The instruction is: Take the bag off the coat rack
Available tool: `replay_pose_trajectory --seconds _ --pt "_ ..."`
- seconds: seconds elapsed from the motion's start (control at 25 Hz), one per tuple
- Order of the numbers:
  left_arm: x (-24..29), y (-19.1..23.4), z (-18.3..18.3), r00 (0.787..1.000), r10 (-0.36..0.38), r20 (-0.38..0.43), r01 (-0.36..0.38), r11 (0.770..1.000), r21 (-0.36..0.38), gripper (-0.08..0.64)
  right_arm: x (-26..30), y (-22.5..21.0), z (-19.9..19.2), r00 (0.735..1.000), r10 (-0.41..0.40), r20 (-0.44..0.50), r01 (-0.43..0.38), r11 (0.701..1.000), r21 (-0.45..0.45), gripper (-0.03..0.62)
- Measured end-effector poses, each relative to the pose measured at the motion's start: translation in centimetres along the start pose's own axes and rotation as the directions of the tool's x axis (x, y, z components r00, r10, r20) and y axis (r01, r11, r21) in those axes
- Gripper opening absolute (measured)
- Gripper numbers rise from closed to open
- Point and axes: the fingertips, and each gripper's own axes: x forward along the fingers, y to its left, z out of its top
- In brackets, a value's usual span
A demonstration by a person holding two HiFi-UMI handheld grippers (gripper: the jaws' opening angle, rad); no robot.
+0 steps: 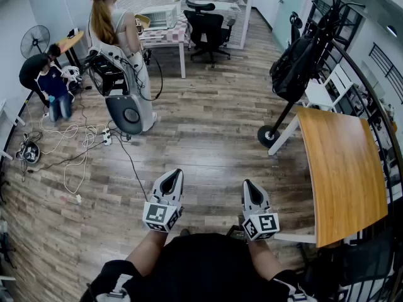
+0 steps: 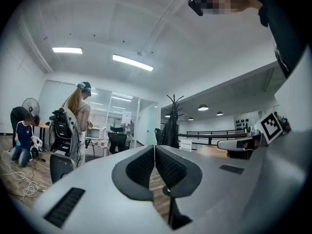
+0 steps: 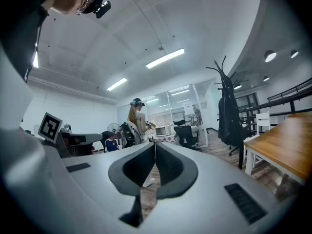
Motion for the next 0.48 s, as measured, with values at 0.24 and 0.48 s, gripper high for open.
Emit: replay_pose_trajectory --seconds 0.24,0.48 --pt "0.0 -0.8 -0.3 1.0 -0.015 0.008 0.015 1.0 -0.012 0.017 -0.3 -1.0 0.7 1.0 0.021 0.012 -0.021 1.0 -0.004 0.032" --pt "-0.4 -2.2 -0.5 1.0 -0.002 0.015 0.002 0.999 -0.038 0.017 -1.3 -1.2 0.4 0.997 0.077 0.019 -0.078 0.995 0.057 0.034"
